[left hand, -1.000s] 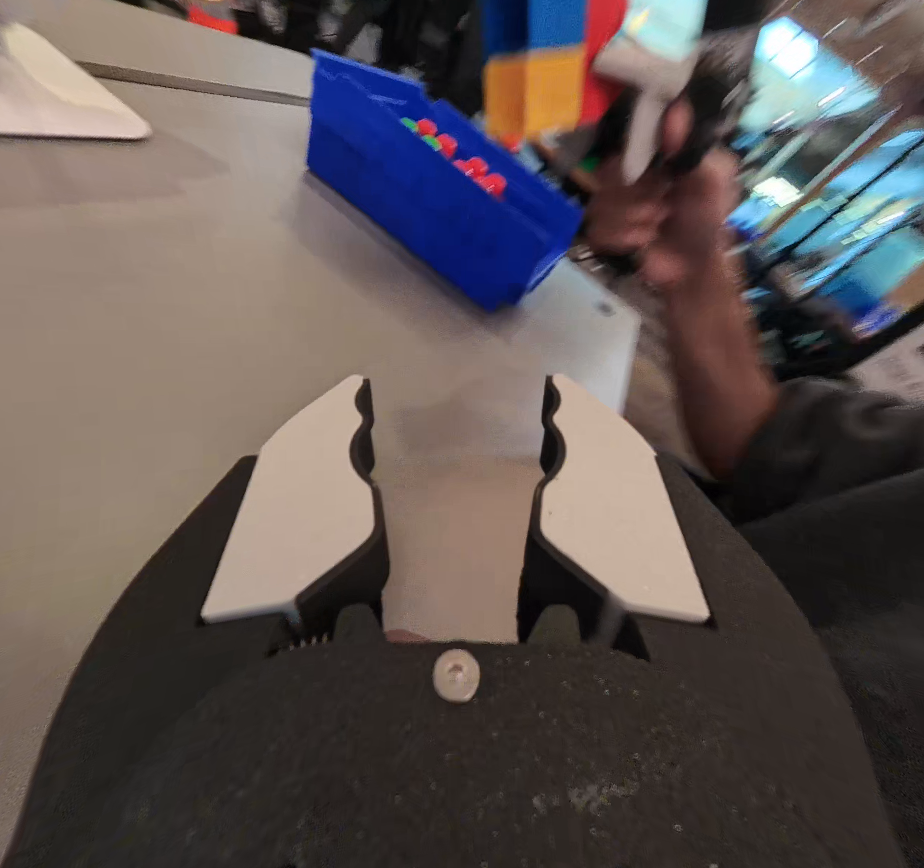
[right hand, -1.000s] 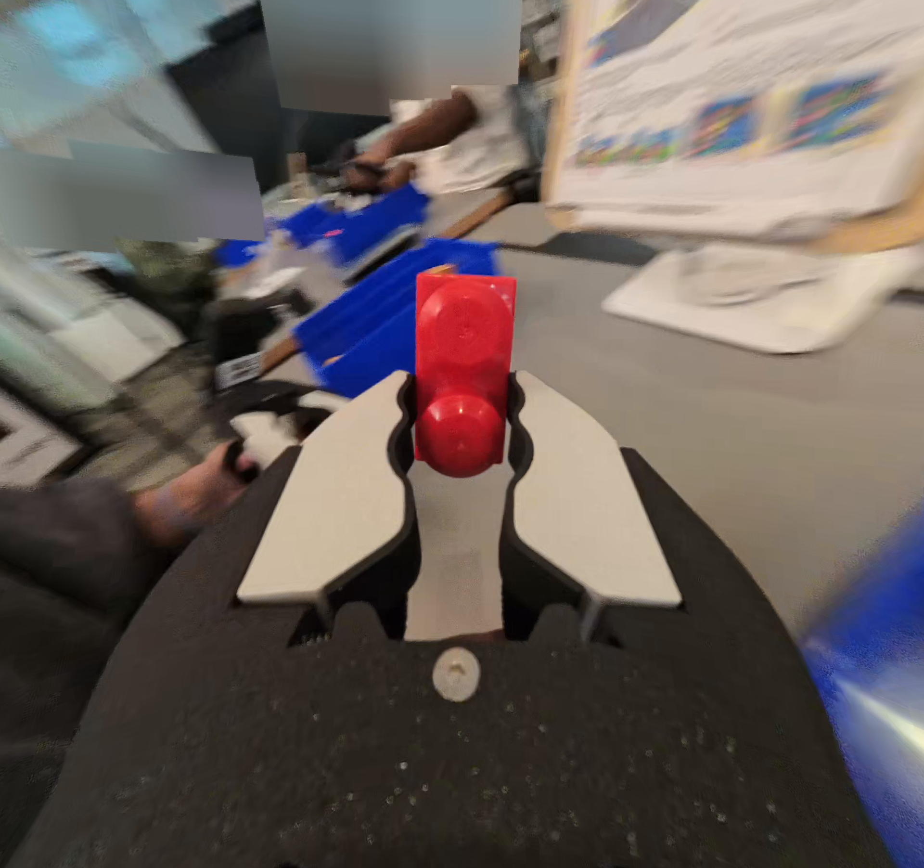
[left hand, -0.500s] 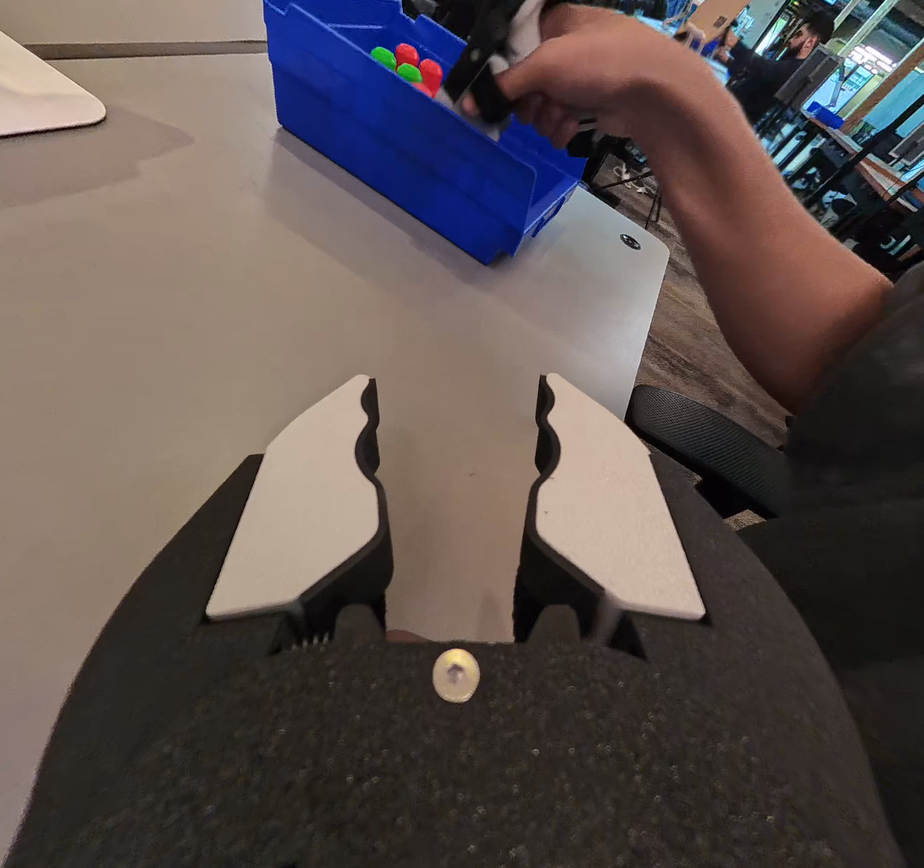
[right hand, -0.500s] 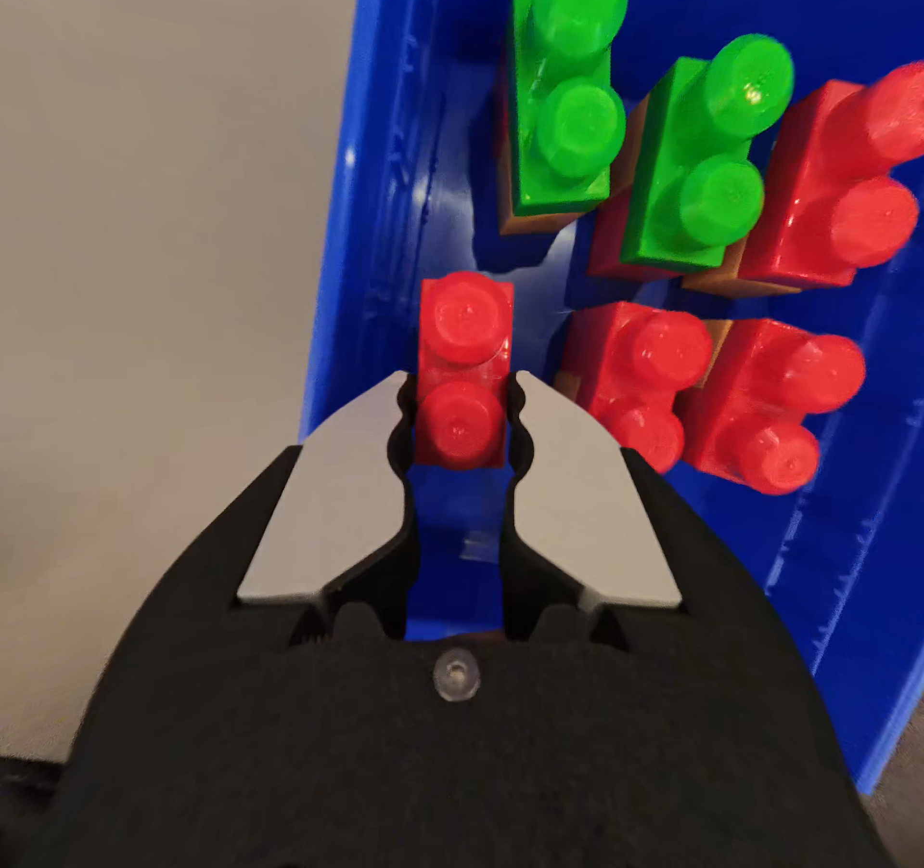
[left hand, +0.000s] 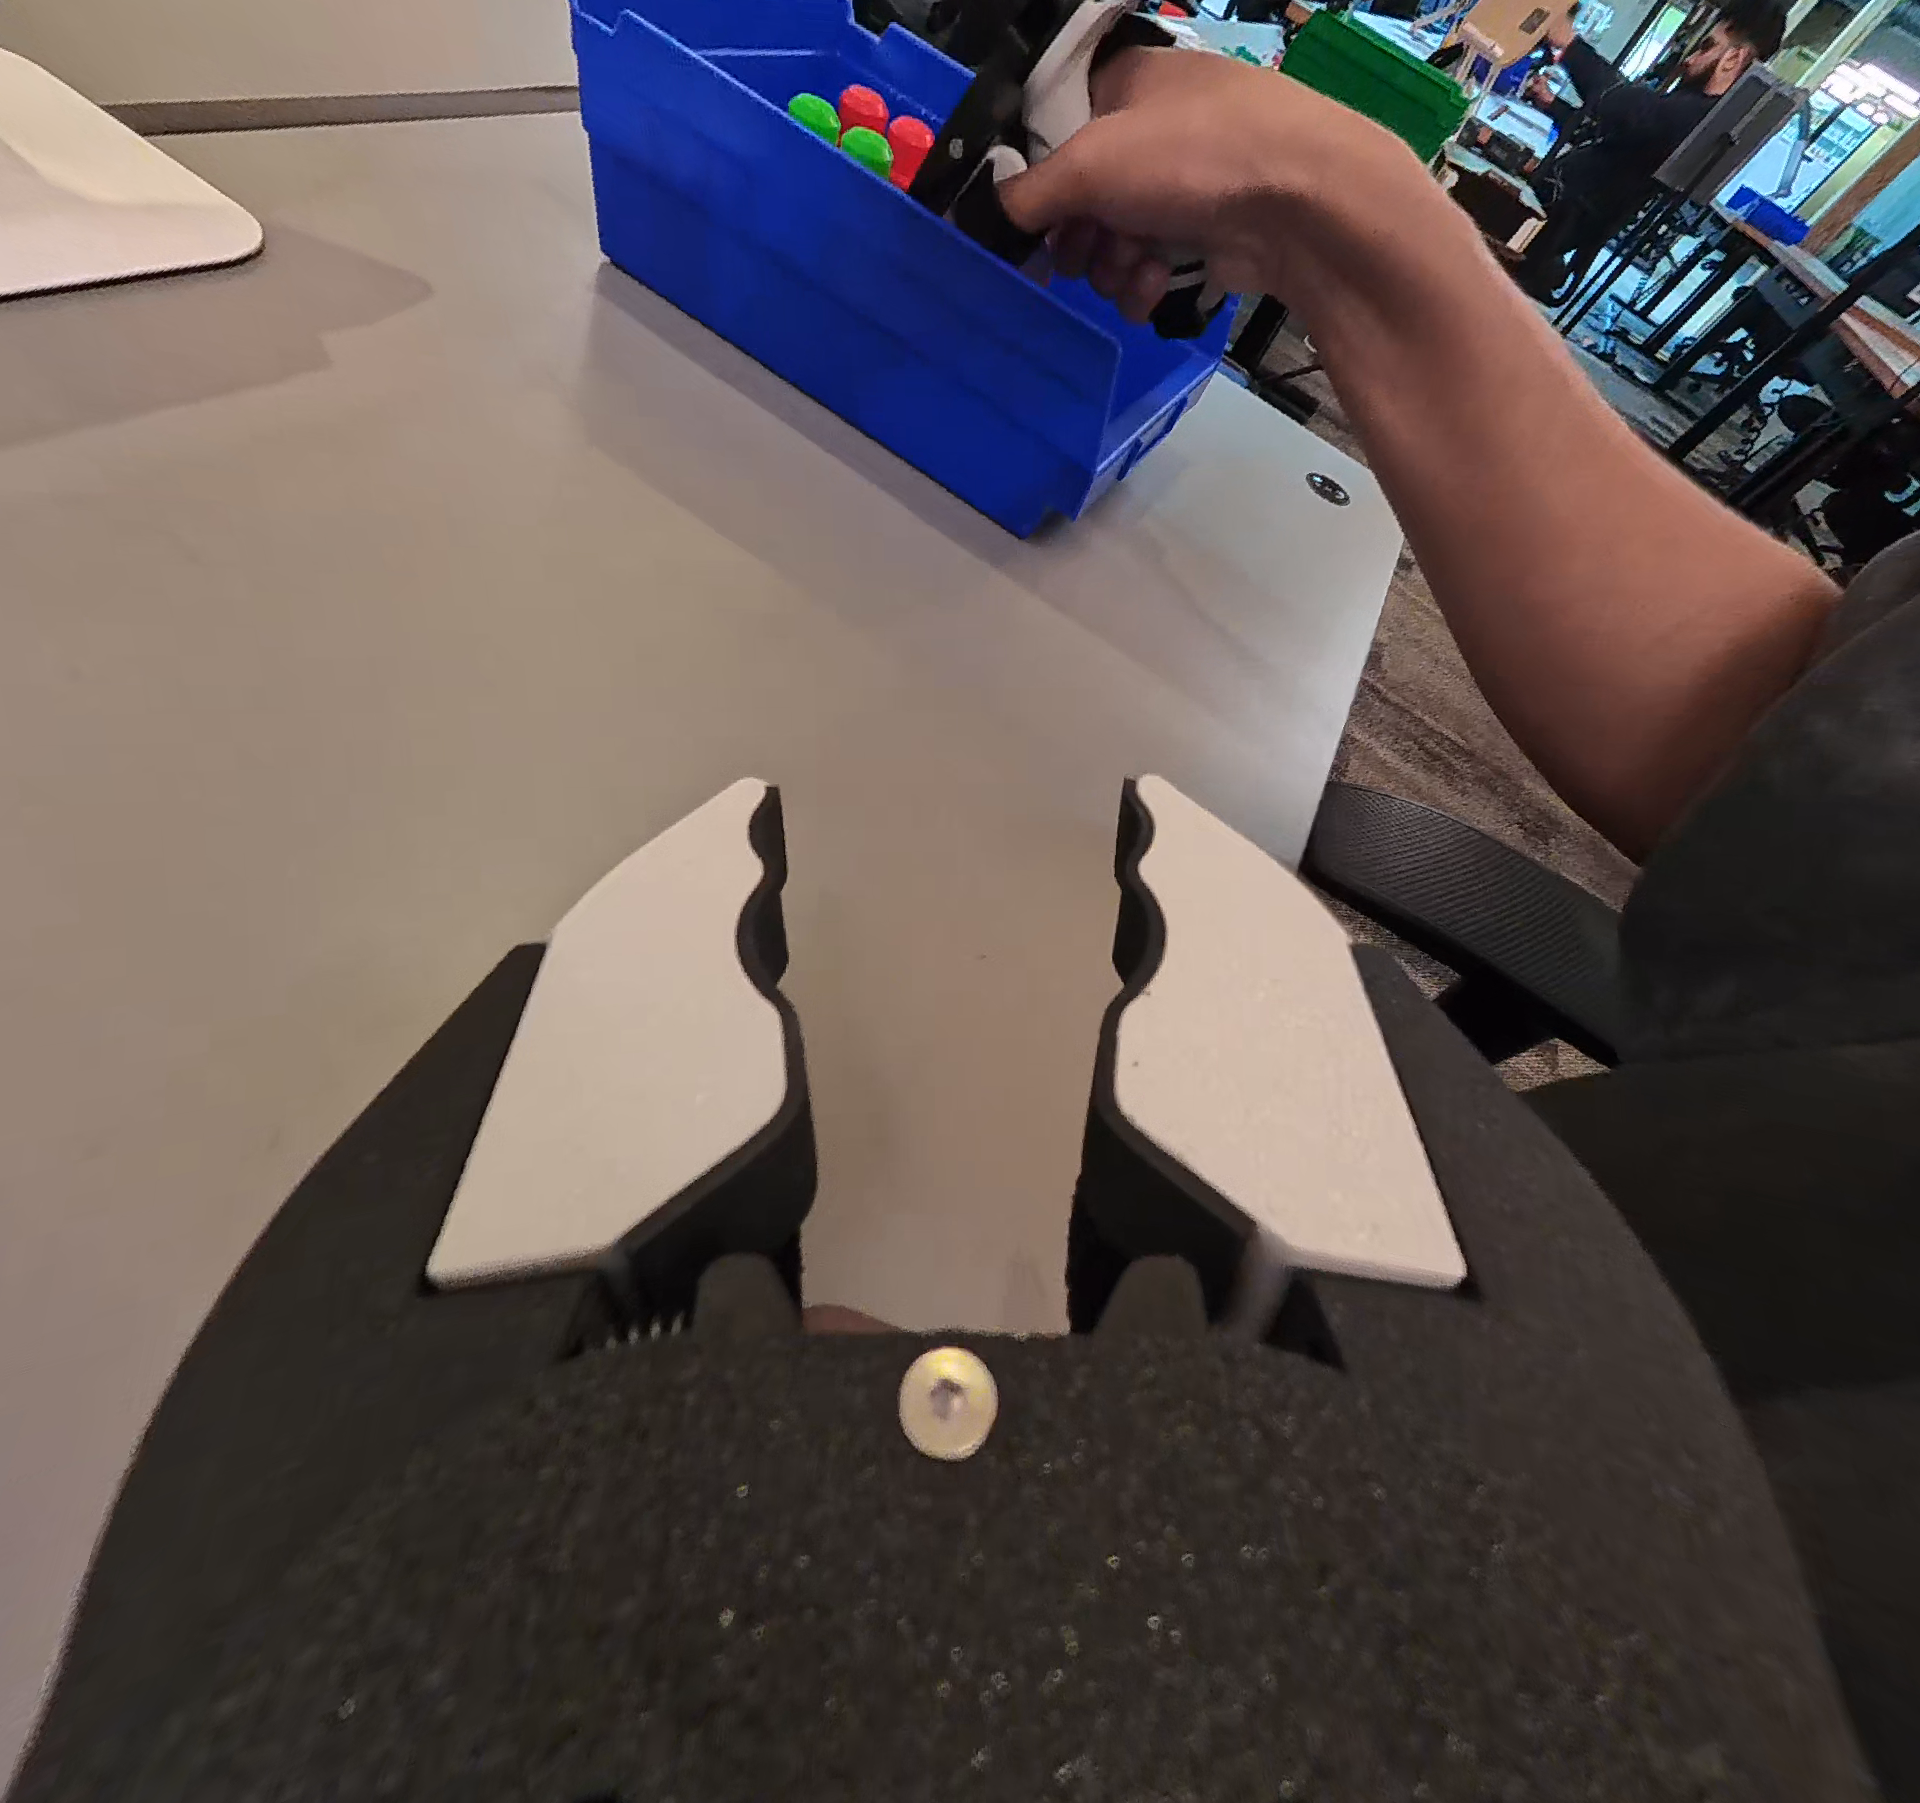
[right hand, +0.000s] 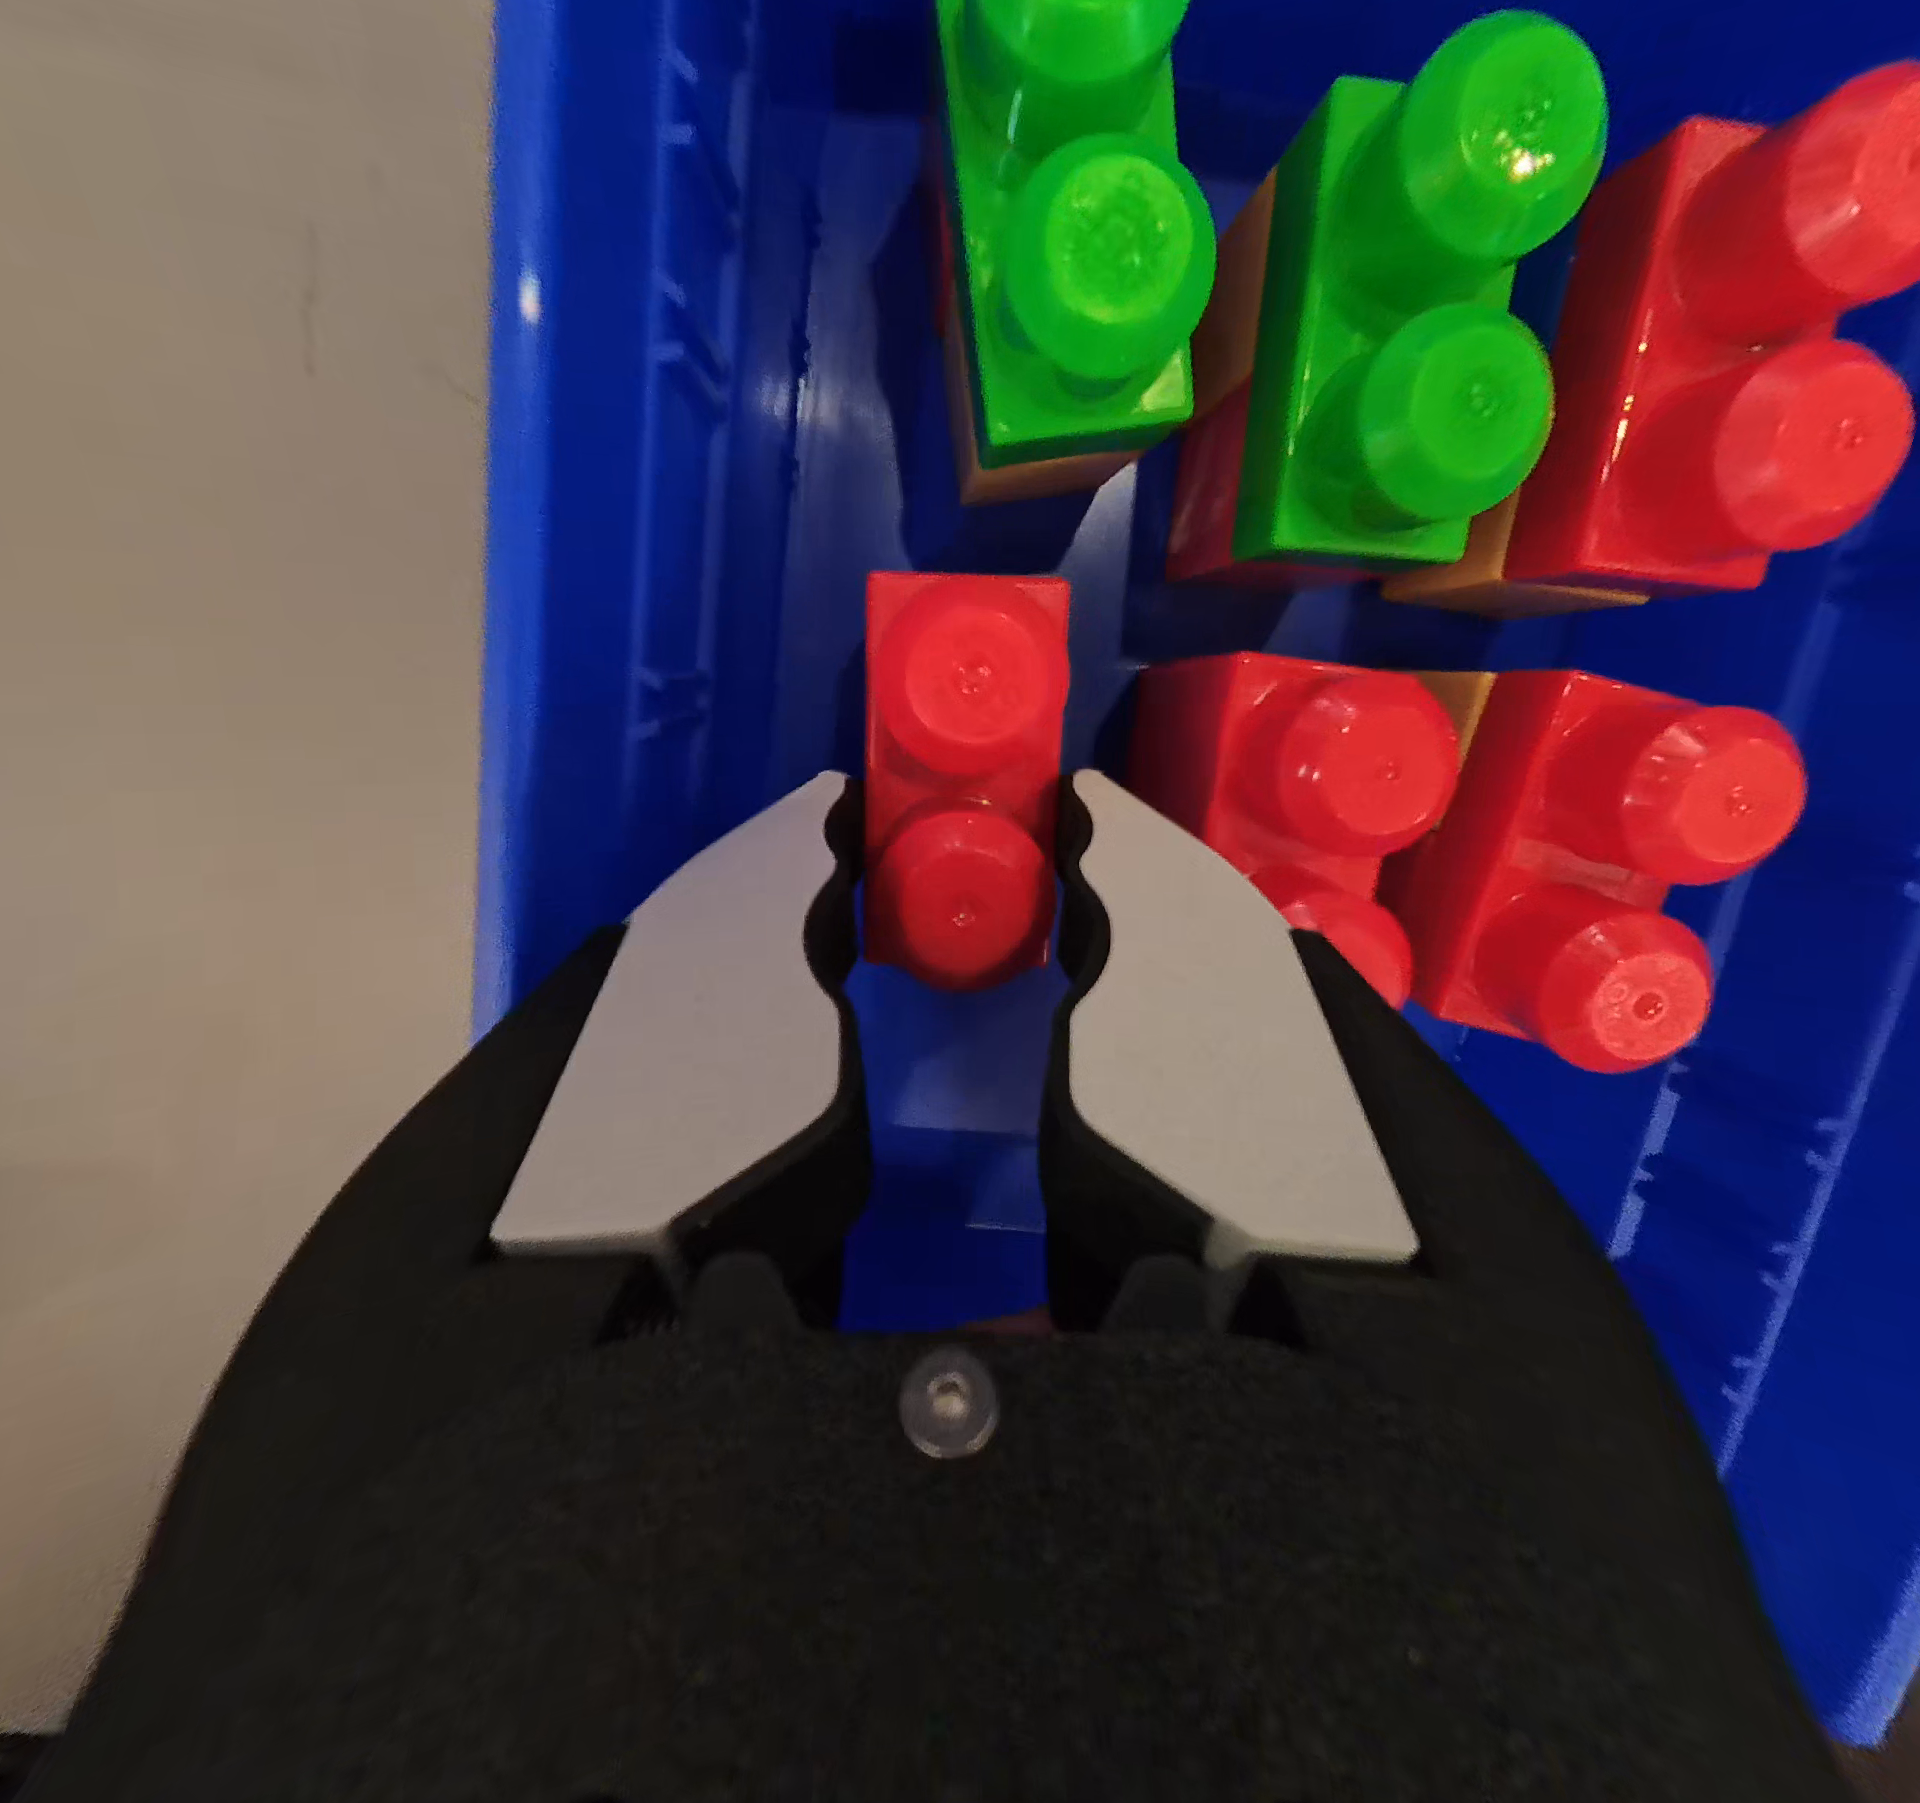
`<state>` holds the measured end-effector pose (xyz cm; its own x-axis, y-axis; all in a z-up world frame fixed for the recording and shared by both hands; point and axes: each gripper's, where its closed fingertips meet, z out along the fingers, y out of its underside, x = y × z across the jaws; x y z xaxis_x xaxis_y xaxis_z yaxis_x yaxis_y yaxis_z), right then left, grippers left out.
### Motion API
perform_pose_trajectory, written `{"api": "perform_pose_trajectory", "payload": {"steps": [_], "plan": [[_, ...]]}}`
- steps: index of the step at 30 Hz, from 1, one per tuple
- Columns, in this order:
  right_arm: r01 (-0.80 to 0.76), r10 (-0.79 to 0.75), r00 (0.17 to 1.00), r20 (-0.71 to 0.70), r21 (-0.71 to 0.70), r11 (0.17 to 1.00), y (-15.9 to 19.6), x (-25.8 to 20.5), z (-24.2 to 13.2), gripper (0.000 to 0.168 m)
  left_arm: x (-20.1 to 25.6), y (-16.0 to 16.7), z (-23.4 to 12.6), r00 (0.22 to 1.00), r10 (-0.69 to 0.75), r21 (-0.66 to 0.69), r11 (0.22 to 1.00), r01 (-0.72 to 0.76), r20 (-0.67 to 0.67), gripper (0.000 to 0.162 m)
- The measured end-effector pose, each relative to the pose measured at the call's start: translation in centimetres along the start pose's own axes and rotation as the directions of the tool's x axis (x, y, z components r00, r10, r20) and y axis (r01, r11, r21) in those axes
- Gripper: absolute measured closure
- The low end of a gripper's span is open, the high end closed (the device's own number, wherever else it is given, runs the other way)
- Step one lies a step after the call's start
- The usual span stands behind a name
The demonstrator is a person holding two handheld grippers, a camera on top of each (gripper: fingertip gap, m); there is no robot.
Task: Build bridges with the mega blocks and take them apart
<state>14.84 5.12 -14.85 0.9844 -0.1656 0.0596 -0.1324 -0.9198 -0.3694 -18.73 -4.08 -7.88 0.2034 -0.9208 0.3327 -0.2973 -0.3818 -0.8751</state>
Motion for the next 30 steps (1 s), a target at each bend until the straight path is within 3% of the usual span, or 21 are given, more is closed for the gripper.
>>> {"api": "perform_pose_trajectory", "payload": {"steps": [3, 6, 9, 11, 13, 16, 18, 21, 24, 26, 30], "plan": [[-0.027, 0.021, 0.999, 0.045, 0.153, 0.988, -1.7, -0.2, -3.0, 0.106, -0.5, -0.2, -0.3, 1.0, 0.002, 0.013, 1.0, -0.002, 0.027, 0.101], [0.001, -0.023, 0.998, 0.055, 0.373, 0.928, -3.4, -0.9, -9.9, 0.103, -1.5, -1.0, -1.1, 0.997, 0.005, 0.05, 0.999, -0.009, 0.073, 0.1], [0.064, -0.135, 0.988, 0.078, 0.586, 0.808, -3.6, -4.4, -16.6, 0.104, -2.6, -1.7, -2.0, 0.994, -0.011, 0.08, 0.997, 0.002, 0.111, 0.098], [0.079, -0.299, 0.938, 0.177, 0.73, 0.679, -2.6, -10.3, -19.2, 0.109, -3.2, -1.9, -2.6, 0.991, -0.031, 0.109, 0.994, 0.017, 0.134, 0.097], [0.034, -0.456, 0.84, 0.294, 0.81, 0.585, 0.1, -17.0, -18.9, 0.11, -3.9, -1.9, -3.2, 0.982, -0.036, 0.142, 0.99, 0.009, 0.183, 0.097], [-0.056, -0.495, 0.758, 0.425, 0.798, 0.6, 4.7, -23.1, -13.9, 0.11, -5.4, -1.3, -4.3, 0.947, -0.012, 0.157, 0.987, -0.04, 0.32, 0.098], [-0.099, -0.447, 0.753, 0.483, 0.754, 0.649, 7.0, -24.4, -10.7, 0.117, -6.1, -0.2, -4.6, 0.921, -0.001, 0.118, 0.992, -0.048, 0.389, 0.099], [-0.072, -0.437, 0.732, 0.522, 0.698, 0.713, 9.6, -24.9, -8.7, 0.112, -6.5, 1.9, -5.2, 0.888, 0.005, 0.075, 0.996, -0.044, 0.459, 0.099], [-0.137, -0.447, 0.722, 0.528, 0.743, 0.655, 10.2, -24.2, -10.2, 0.116, -6.2, 4.1, -5.8, 0.877, -0.004, 0.076, 0.996, -0.037, 0.481, 0.1], [-0.092, -0.472, 0.742, 0.475, 0.771, 0.63, 10.2, -24.0, -10.4, 0.116, -6.0, 4.7, -6.2, 0.869, 0.008, 0.068, 0.997, -0.048, 0.495, 0.1], [-0.101, -0.468, 0.722, 0.51, 0.747, 0.657, 10.4, -24.3, -9.7, 0.119, -6.0, 4.3, -6.6, 0.87, 0.008, 0.074, 0.996, -0.051, 0.493, 0.1]]}}
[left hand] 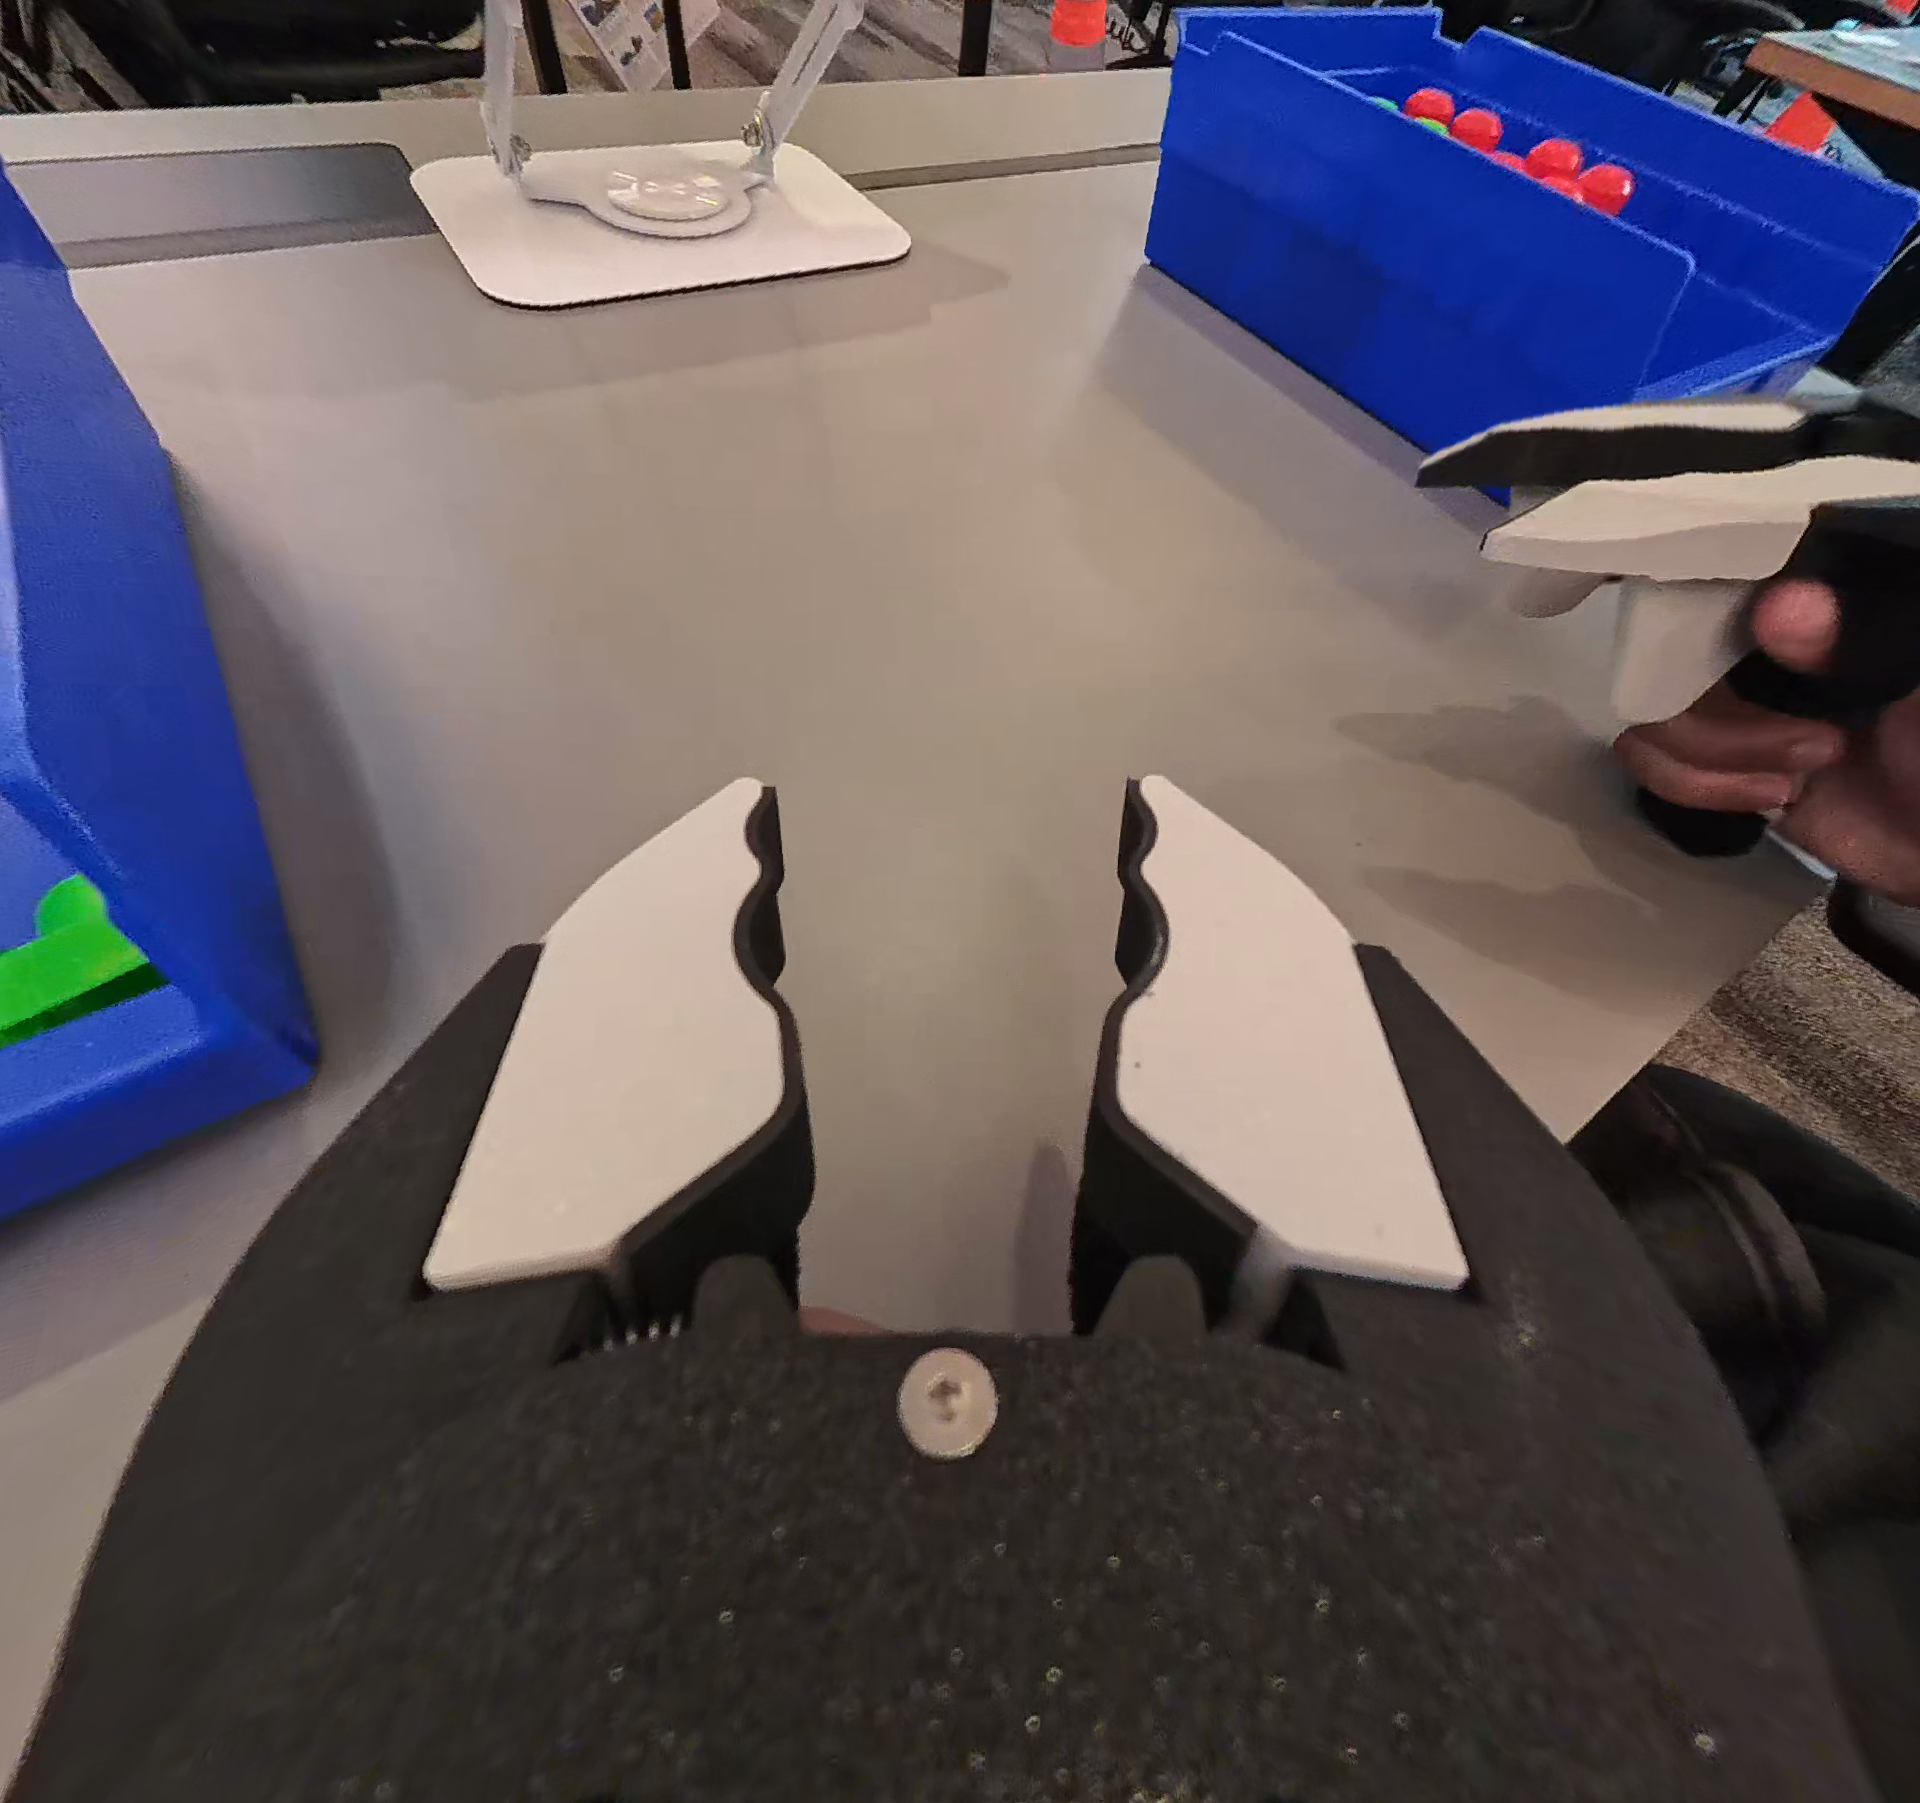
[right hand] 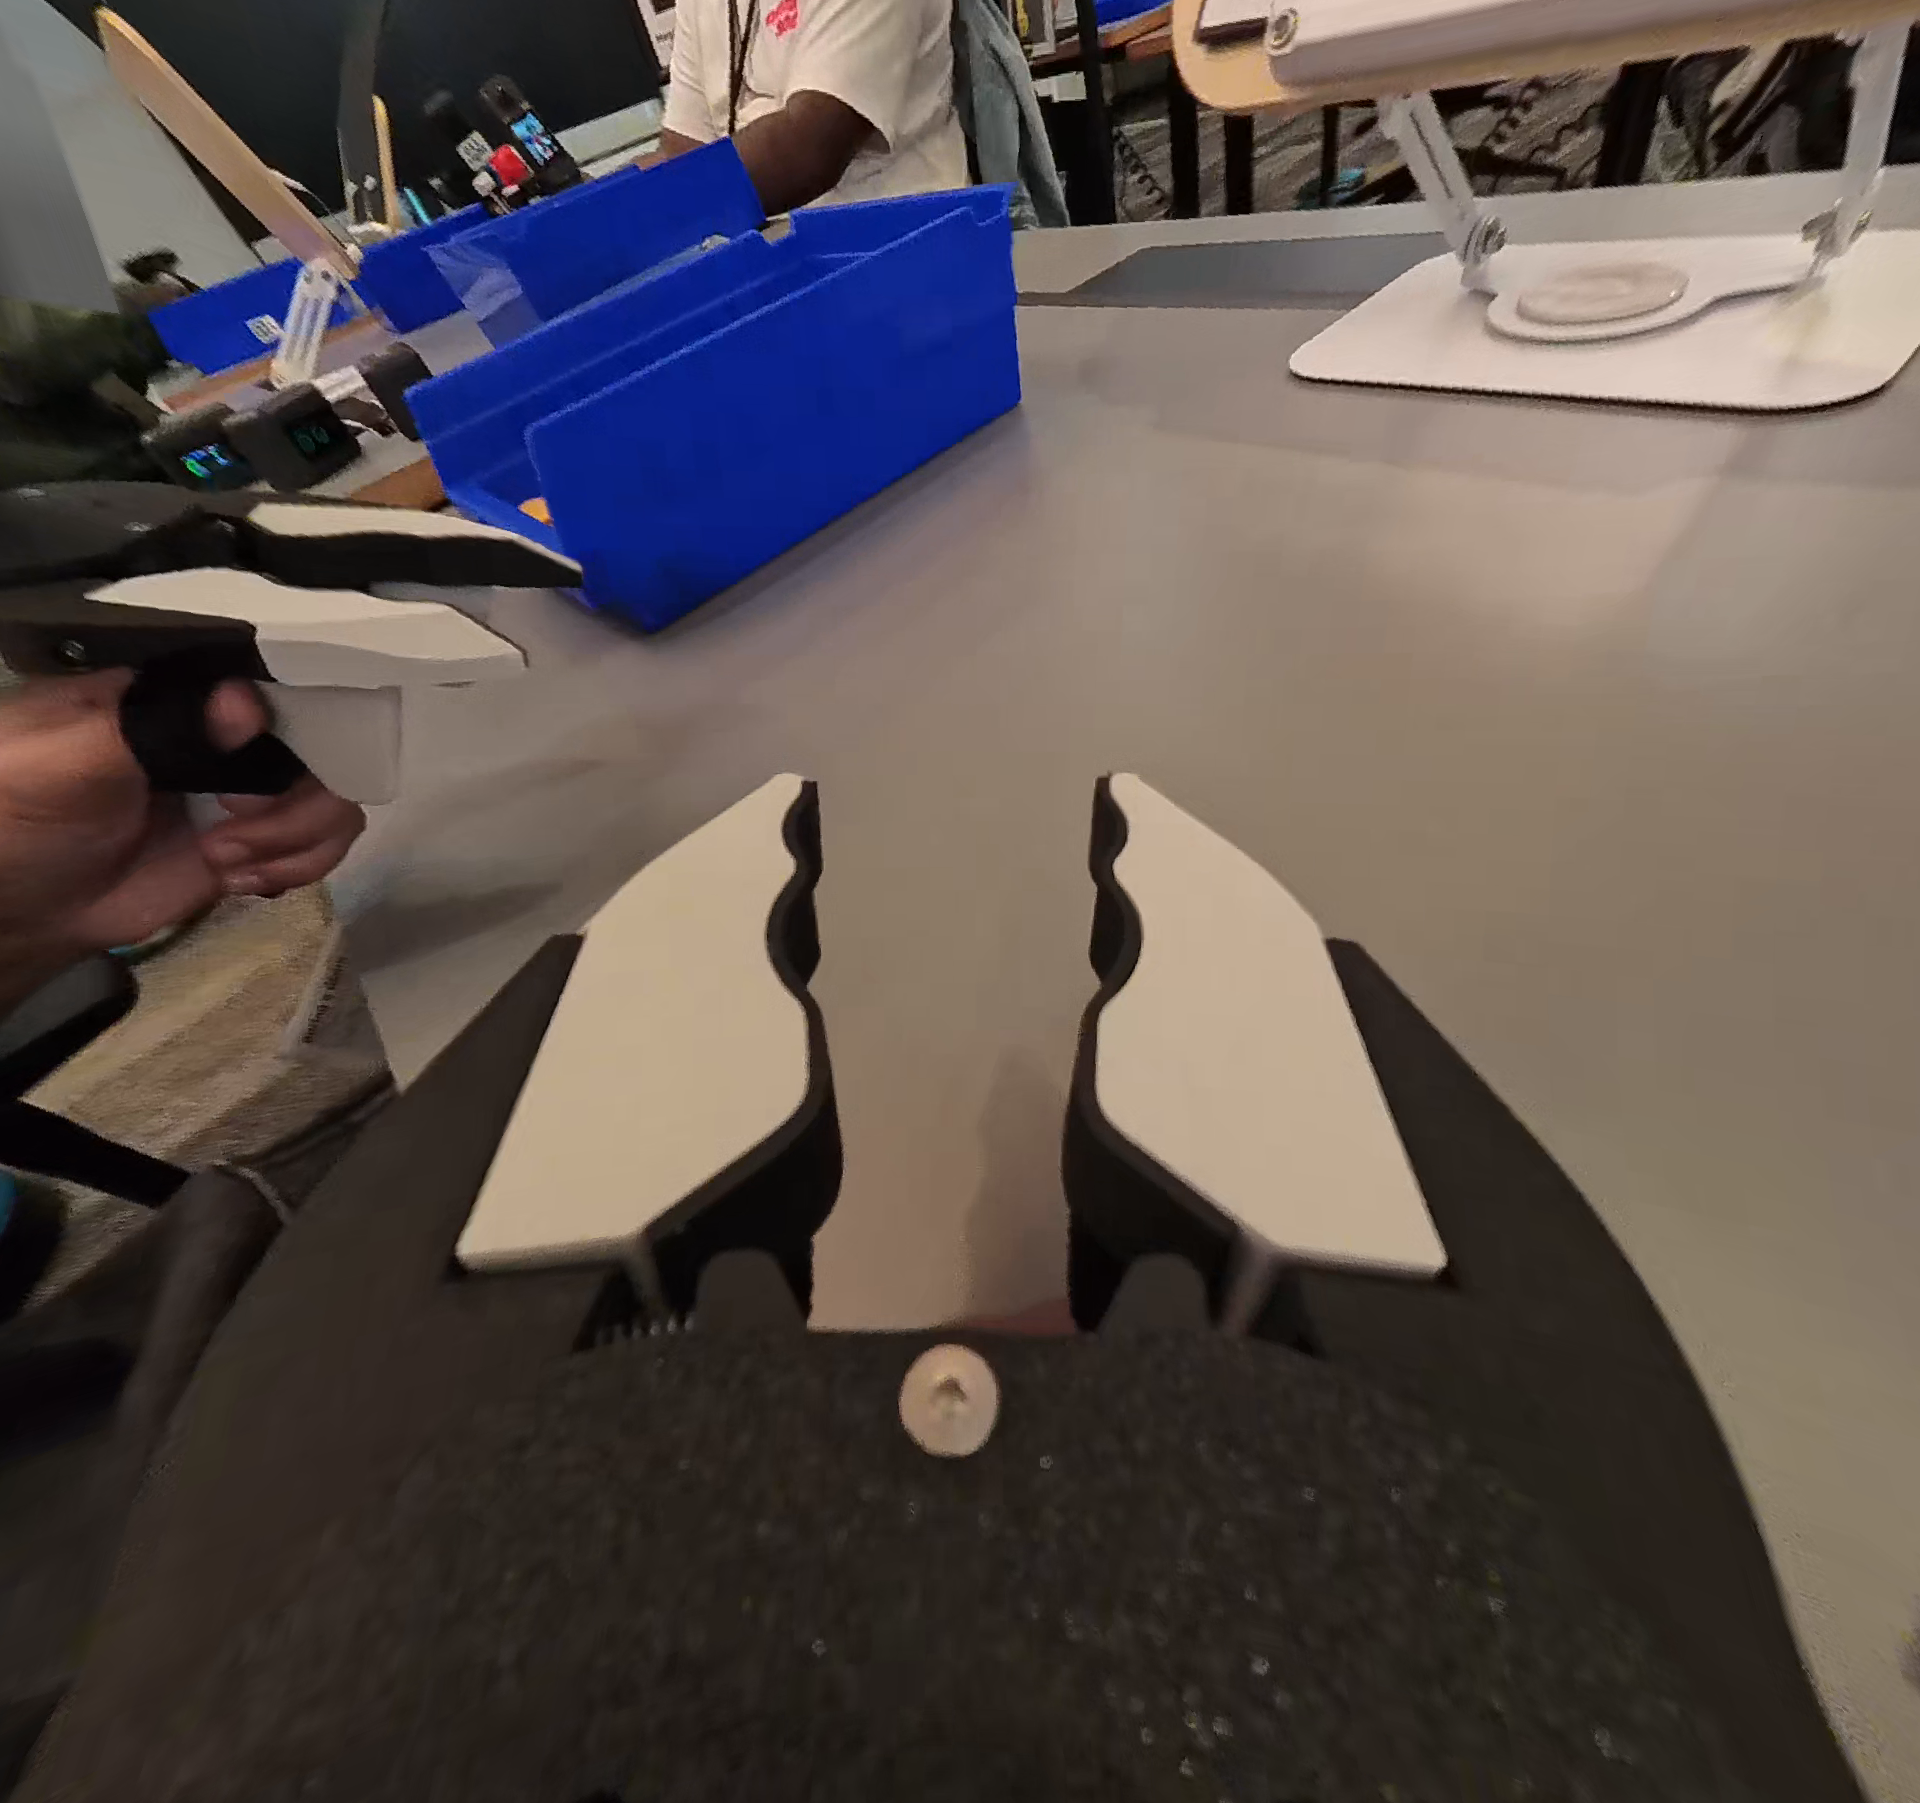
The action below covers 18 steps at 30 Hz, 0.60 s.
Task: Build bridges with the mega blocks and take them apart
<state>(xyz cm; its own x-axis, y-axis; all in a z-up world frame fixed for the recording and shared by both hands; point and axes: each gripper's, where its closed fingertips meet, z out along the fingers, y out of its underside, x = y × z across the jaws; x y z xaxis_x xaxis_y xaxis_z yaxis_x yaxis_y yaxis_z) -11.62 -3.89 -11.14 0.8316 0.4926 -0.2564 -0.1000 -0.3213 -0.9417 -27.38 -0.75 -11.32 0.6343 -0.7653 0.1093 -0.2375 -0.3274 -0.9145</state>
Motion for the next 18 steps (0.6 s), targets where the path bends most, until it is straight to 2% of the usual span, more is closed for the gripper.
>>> {"api": "perform_pose_trajectory", "payload": {"steps": [7, 10, 12, 14, 18], "plan": [[-0.115, 0.115, 0.992, 0.042, -0.008, 0.993, 0.2, 0.6, 0.0, 0.118, 0.2, -0.4, -0.4, 0.999, -0.017, -0.006, 1.0, 0.017, -0.044, 0.101], [-0.121, 0.121, 0.992, 0.046, -0.01, 0.993, 0.2, 0.6, 0.0, 0.118, -0.8, -2.3, -2.0, 0.998, 0.001, -0.005, 1.0, -0.001, -0.057, 0.101], [-0.118, 0.118, 0.992, 0.046, -0.013, 0.993, 0.3, 0.6, 0.0, 0.118, -3.7, -4.1, -3.9, 0.998, 0.061, -0.034, 0.998, -0.06, 0.008, 0.1], [-0.112, 0.112, 0.992, 0.05, -0.016, 0.994, 0.3, 0.5, 0.0, 0.119, -8.5, -5.1, -5.6, 0.987, 0.107, -0.132, 0.987, -0.091, 0.123, 0.1], [-0.099, 0.101, 0.993, 0.062, -0.037, 0.994, 0.5, 0.2, 0.2, 0.12, -18.3, -4.1, -6.8, 0.944, 0.104, -0.396, 0.918, 0.03, 0.313, 0.097]]}}
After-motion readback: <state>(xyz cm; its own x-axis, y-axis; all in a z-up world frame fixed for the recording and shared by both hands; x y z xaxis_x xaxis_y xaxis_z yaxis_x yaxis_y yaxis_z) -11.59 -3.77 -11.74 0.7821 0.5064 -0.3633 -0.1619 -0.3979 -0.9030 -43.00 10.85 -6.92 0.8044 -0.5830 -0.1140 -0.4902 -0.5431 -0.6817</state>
